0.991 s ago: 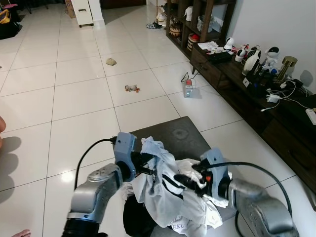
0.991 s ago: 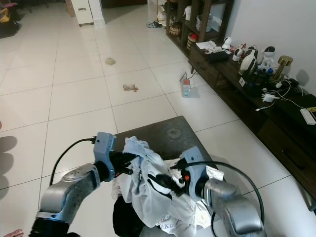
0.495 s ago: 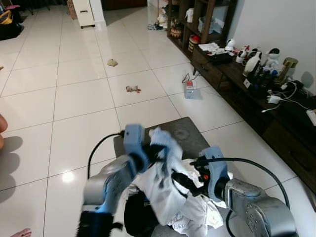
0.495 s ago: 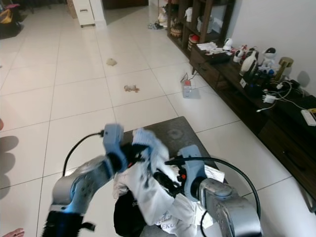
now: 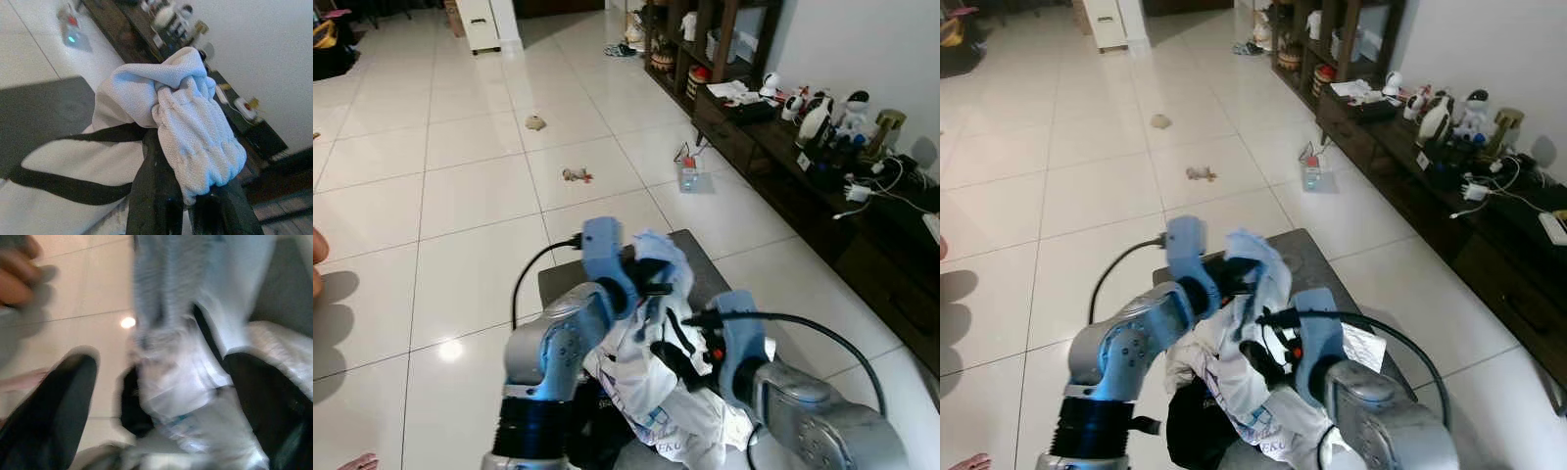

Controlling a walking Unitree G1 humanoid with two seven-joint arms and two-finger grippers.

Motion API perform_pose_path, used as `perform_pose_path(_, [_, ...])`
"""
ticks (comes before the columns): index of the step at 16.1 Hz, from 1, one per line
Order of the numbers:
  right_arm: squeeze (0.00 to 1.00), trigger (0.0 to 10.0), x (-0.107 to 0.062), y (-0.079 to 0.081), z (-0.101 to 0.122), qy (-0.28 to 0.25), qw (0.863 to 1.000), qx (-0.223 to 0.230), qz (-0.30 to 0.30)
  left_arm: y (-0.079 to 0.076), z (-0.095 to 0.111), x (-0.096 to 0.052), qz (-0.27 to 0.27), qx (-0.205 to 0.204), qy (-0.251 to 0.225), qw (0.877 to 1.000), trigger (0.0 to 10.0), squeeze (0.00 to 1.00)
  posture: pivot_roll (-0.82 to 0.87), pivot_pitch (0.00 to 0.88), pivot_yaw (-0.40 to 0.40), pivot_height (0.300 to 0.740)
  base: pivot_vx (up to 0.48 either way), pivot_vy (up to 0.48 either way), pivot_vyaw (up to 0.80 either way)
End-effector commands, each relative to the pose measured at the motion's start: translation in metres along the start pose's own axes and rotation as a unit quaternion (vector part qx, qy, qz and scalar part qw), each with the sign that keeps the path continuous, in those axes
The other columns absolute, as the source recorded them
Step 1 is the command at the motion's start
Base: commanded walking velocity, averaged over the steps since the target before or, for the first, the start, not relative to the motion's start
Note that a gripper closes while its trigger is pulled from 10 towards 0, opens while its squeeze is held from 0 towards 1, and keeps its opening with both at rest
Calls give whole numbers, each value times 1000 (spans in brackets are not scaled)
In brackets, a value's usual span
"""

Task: Hang hanger

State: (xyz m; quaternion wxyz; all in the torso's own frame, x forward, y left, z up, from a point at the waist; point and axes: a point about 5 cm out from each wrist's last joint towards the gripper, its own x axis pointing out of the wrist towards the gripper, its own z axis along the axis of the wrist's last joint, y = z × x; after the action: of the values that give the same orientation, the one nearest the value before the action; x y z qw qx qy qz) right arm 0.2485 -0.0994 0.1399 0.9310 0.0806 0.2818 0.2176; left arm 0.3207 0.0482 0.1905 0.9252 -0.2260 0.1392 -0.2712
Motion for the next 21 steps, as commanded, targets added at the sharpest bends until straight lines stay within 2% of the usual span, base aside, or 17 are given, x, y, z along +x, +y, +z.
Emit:
perform_pose_path(1, [0, 10000, -1, 3, 6, -12, 1000, 10, 5, -13, 5, 2, -23, 4, 0, 1000, 0, 0, -25, 159, 8, 740, 0, 0, 0])
perform_pose_path(2, [0, 10000, 2, 9, 13, -23, 999, 28, 10, -27, 5, 6, -46, 0, 4, 999, 0, 0, -24, 159, 9, 740, 0, 0, 0])
perform_pose_path(6, [0, 10000, 4, 13, 17, -37, 999, 38, -8, -47, 5, 13, -71, -6, 9, 997, 0, 0, -27, 159, 15, 740, 0, 0, 0])
perform_pose_path(7, [0, 10000, 3, 10, 17, -40, 998, 21, -34, -51, 4, 14, -76, -10, 12, 997, 0, 0, -27, 153, 16, 740, 0, 0, 0])
perform_pose_path(11, [0, 10000, 5, -5, 20, -58, 993, -2, -104, -57, 4, 13, -89, -21, 17, 996, 0, 0, -18, 134, 20, 740, 0, 0, 0])
perform_pose_path(14, [0, 10000, 10, -3, 16, -53, 993, -19, -105, -61, 5, 13, -94, -25, 17, 995, 0, 0, -16, 123, 22, 740, 0, 0, 0])
perform_pose_path(17, [0, 10000, 18, -11, 14, -55, 989, -54, -130, -69, 8, 13, -110, -31, 13, 993, 0, 0, -11, 107, 24, 740, 0, 0, 0])
perform_pose_path(21, [0, 10000, 25, -25, 12, -62, 981, -65, -174, -76, 9, 12, -123, -36, 12, 992, 0, 0, -6, 96, 25, 740, 0, 0, 0])
